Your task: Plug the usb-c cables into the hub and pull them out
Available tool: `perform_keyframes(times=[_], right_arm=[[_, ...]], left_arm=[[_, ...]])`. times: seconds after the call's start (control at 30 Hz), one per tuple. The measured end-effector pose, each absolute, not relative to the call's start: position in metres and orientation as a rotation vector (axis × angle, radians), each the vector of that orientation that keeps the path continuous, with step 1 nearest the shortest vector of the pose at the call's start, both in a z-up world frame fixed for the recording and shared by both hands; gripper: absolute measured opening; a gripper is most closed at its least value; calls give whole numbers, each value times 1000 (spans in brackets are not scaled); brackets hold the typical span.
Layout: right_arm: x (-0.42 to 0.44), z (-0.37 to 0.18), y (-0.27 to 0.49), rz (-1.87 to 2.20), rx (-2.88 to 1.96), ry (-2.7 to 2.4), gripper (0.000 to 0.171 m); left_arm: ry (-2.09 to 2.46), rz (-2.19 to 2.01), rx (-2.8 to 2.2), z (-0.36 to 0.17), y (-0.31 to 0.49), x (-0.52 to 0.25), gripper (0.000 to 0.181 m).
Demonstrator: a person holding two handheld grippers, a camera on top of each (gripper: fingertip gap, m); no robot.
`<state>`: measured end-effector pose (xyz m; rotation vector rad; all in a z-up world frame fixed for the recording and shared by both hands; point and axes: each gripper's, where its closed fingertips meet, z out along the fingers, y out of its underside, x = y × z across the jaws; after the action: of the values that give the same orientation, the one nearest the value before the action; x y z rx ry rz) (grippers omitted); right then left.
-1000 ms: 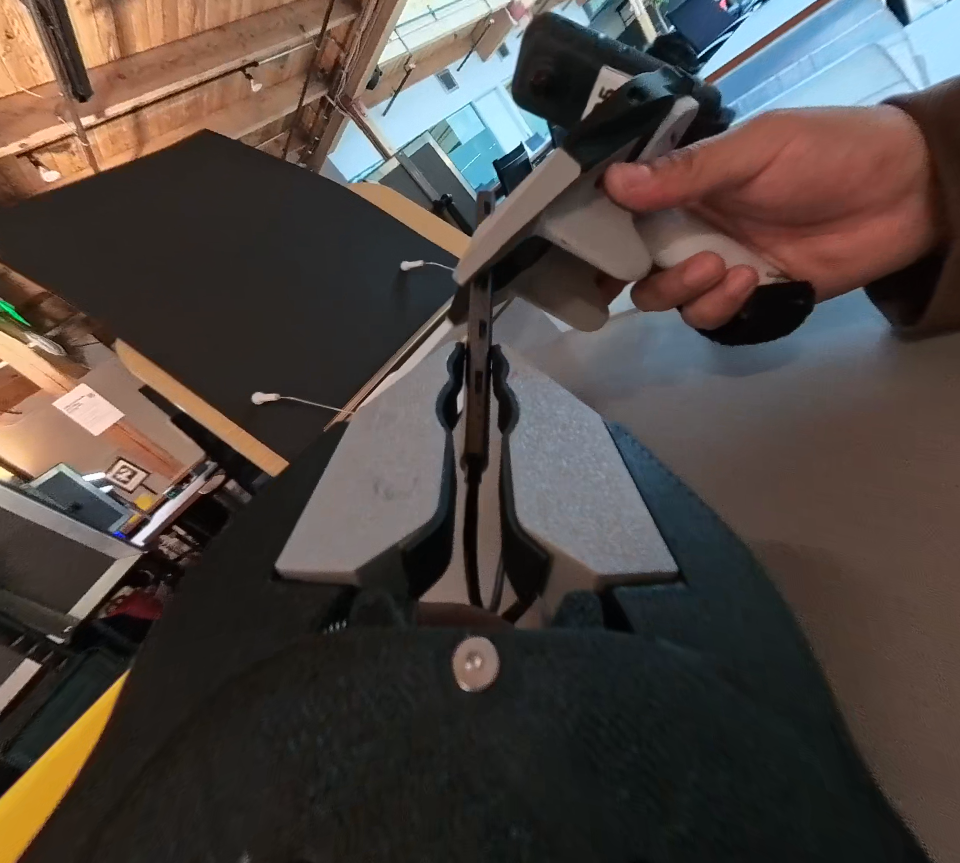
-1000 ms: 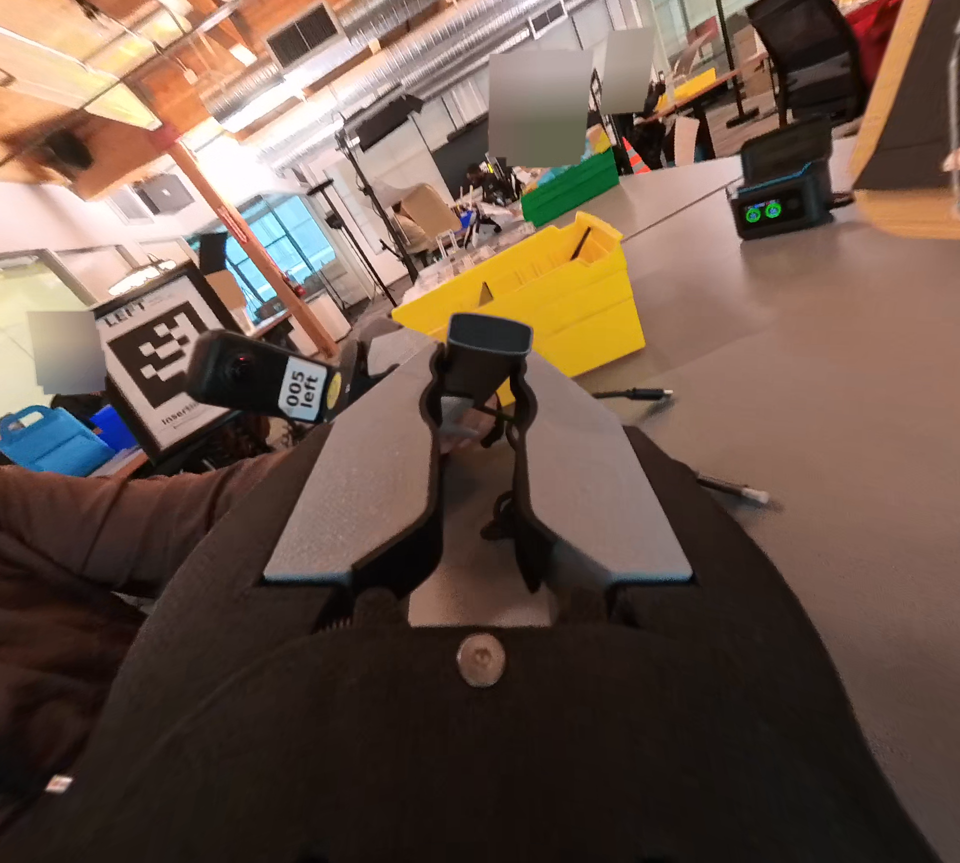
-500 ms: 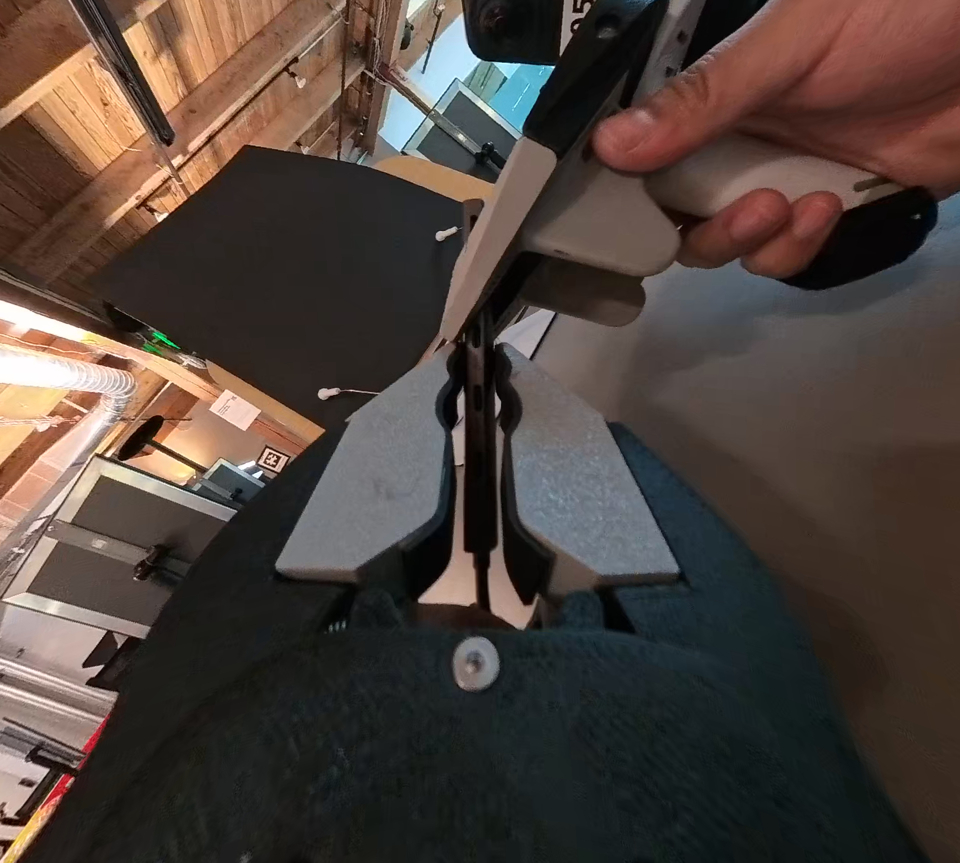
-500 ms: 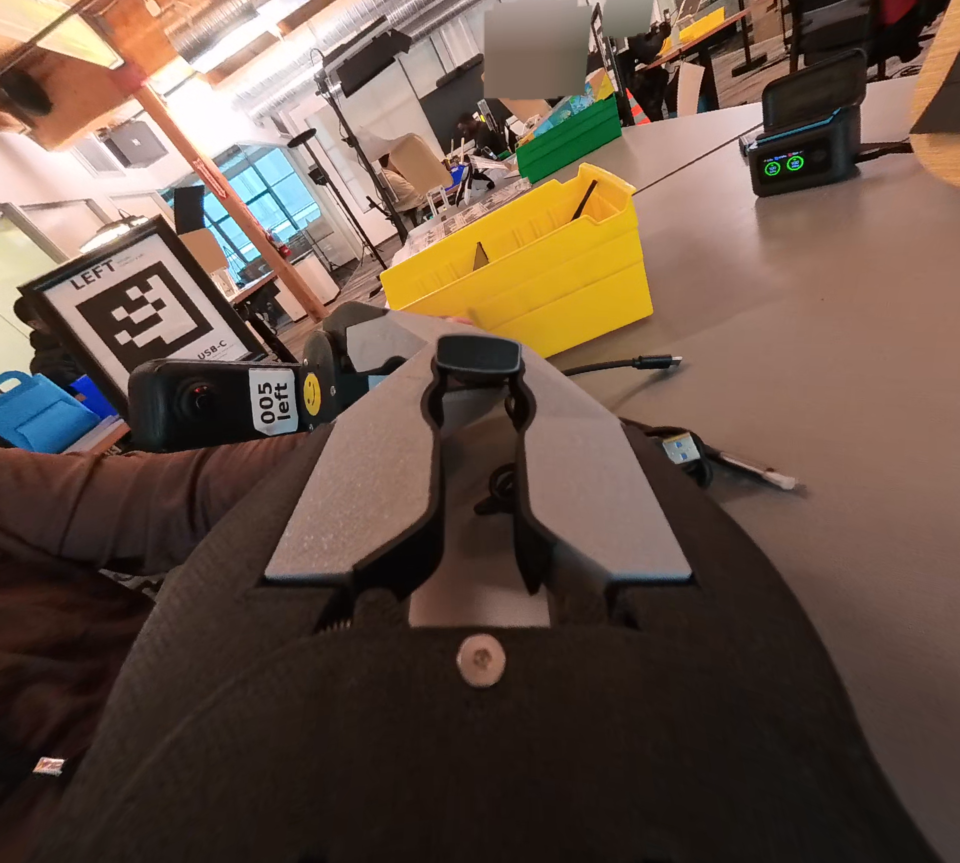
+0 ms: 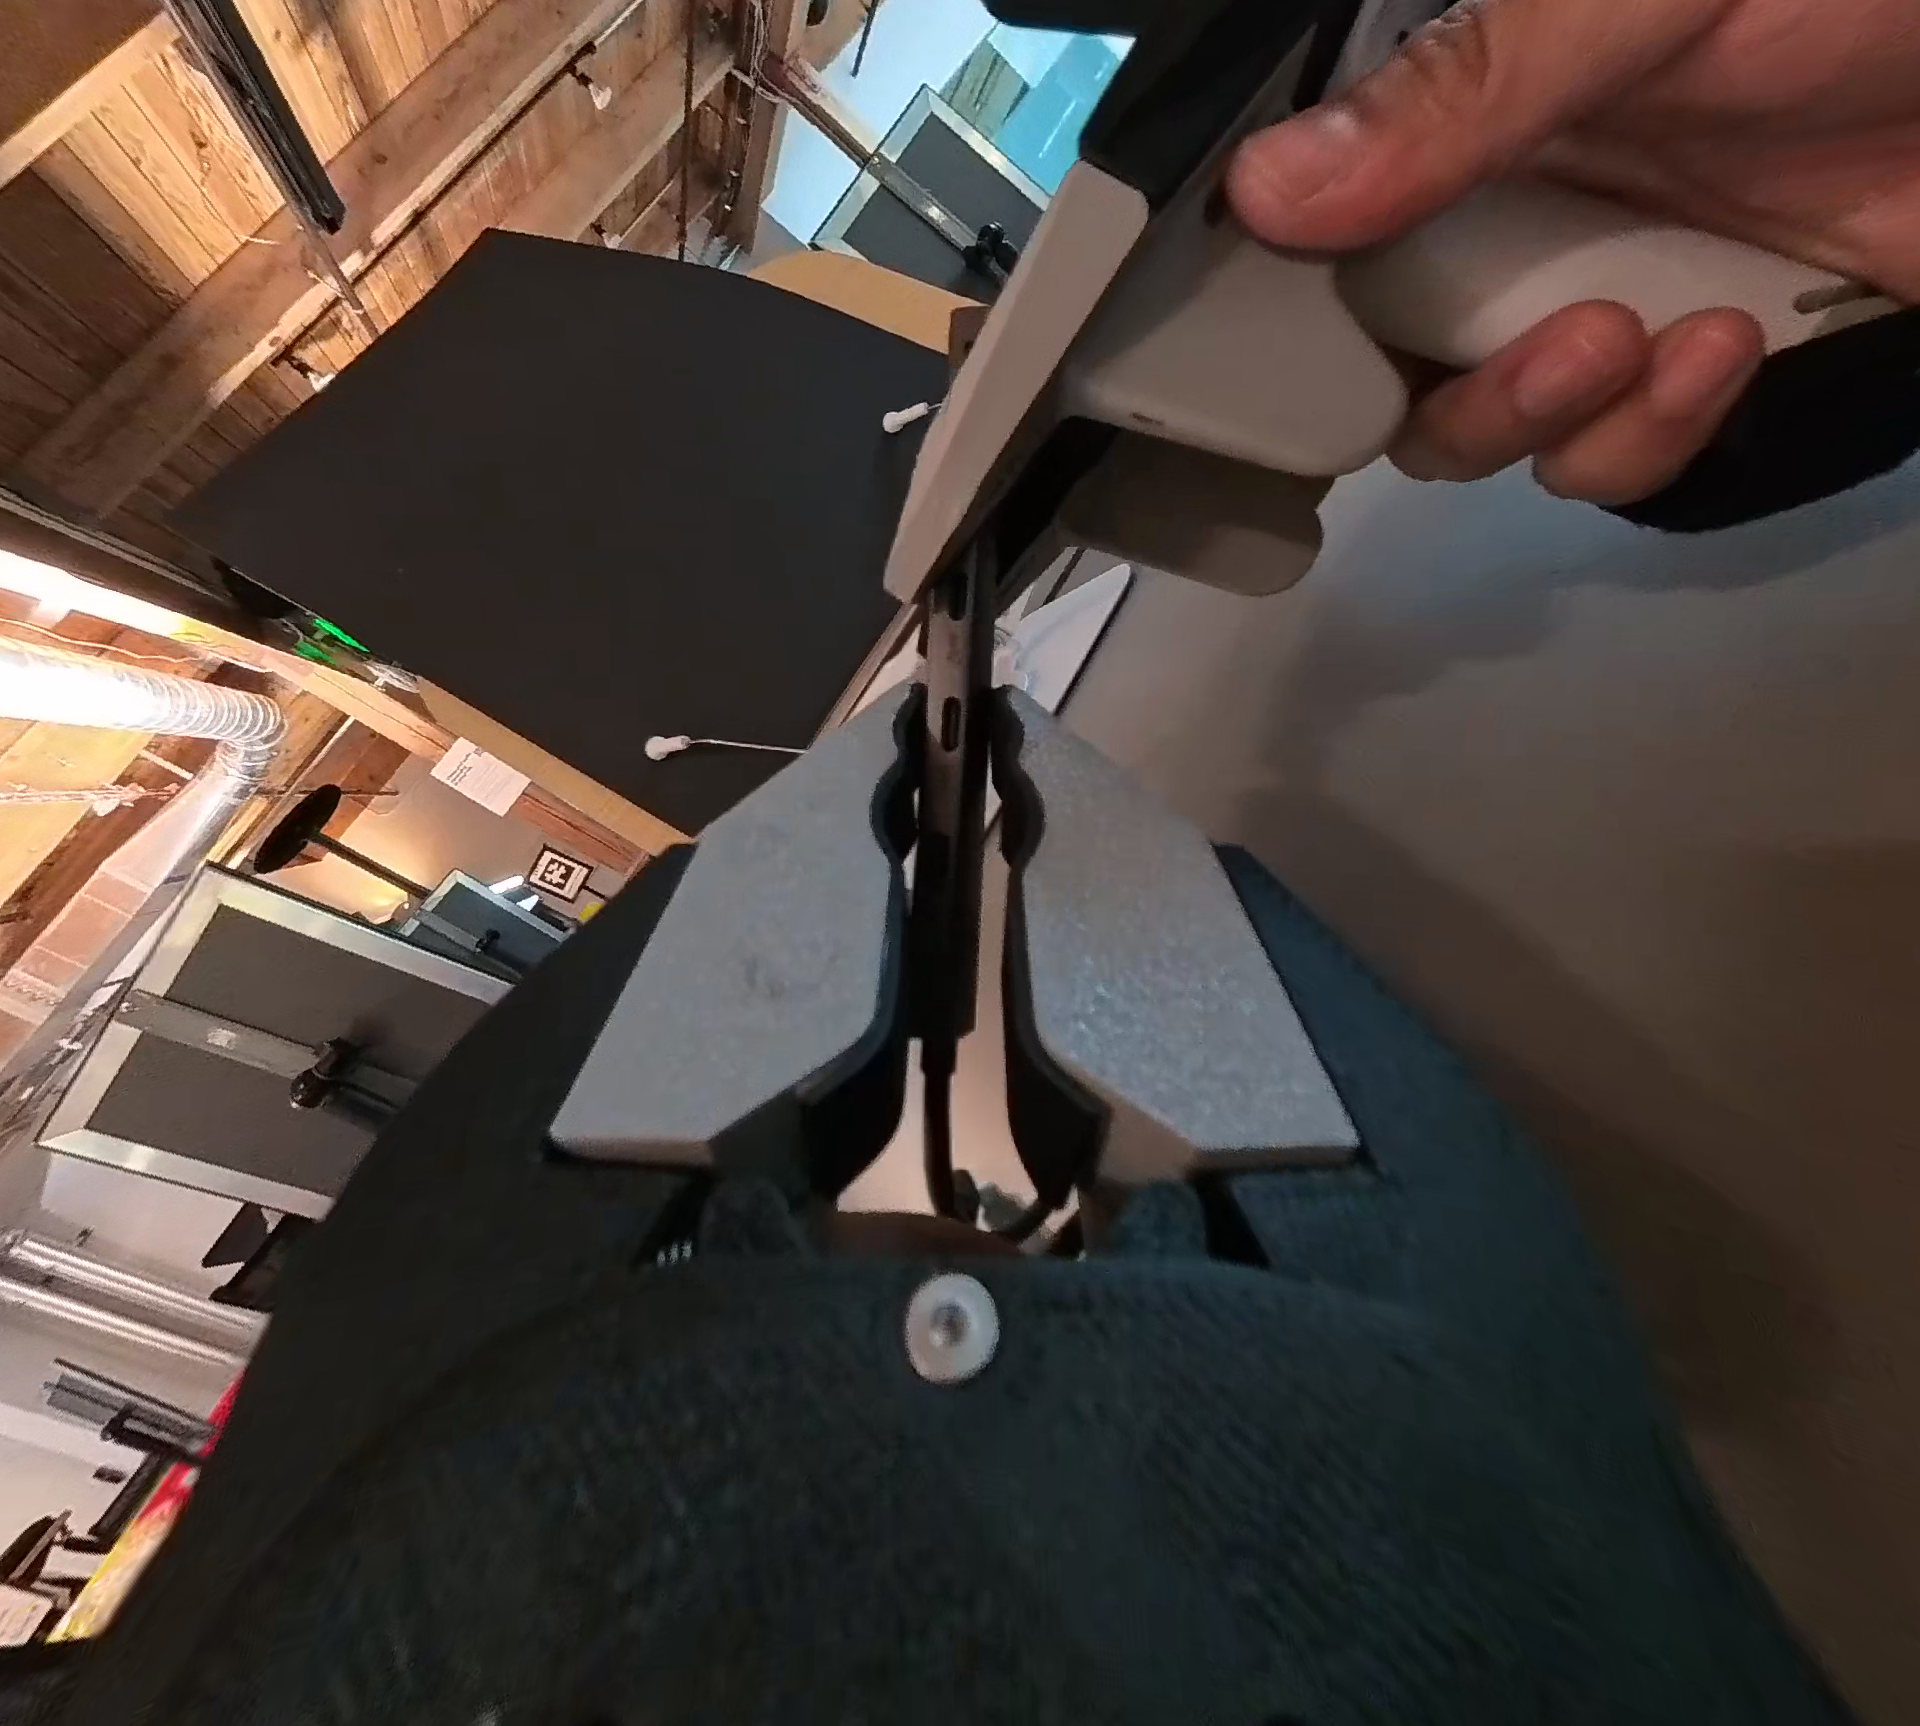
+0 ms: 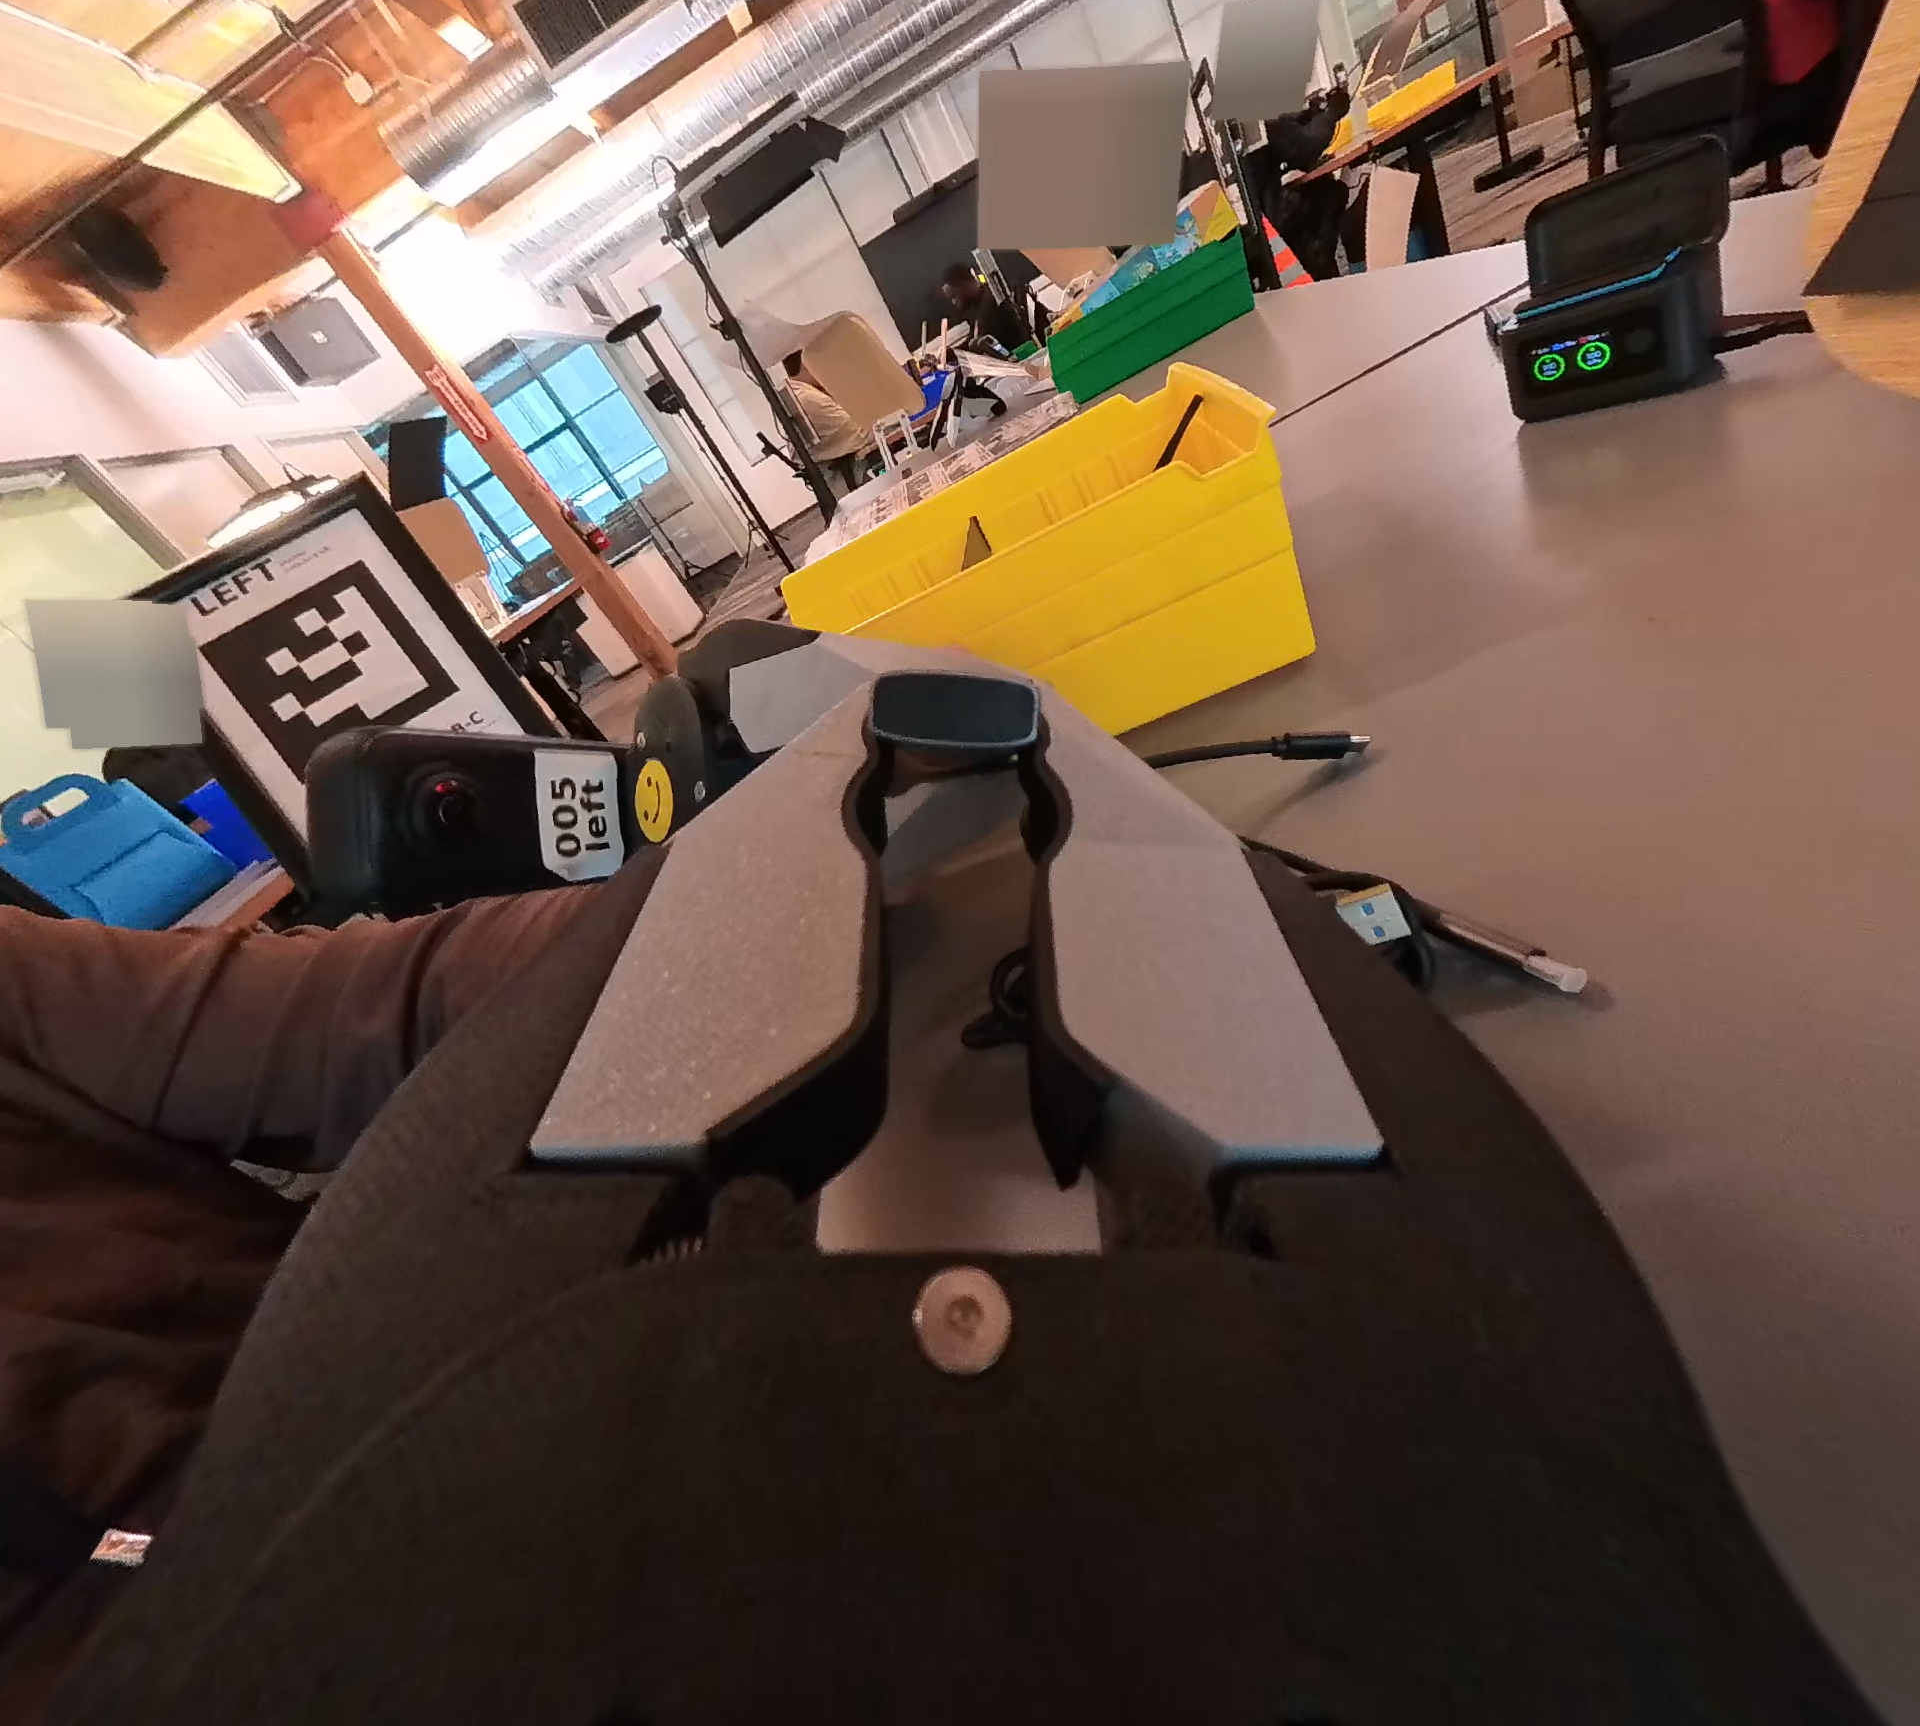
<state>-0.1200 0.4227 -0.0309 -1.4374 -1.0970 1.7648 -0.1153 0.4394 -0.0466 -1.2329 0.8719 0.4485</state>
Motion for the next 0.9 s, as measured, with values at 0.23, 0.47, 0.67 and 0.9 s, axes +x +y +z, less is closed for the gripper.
perform_keyframes(times=[0.23, 0.47, 0.67, 0.9], right_arm=[[-120, -30, 423, 1781, -1435, -1088, 20], [-120, -31, 424, 1759, -1431, -1091, 20], [-113, -25, 433, 1750, -1414, -1035, 17], [-123, -43, 425, 1593, -1471, -1163, 19]], left_arm=[[876, 464, -1227, -46, 439, -115, 9], [875, 498, -1227, -46, 441, -119, 8], [752, 579, -1258, -36, 448, -147, 7], [645, 661, -1313, -33, 454, -170, 7]])
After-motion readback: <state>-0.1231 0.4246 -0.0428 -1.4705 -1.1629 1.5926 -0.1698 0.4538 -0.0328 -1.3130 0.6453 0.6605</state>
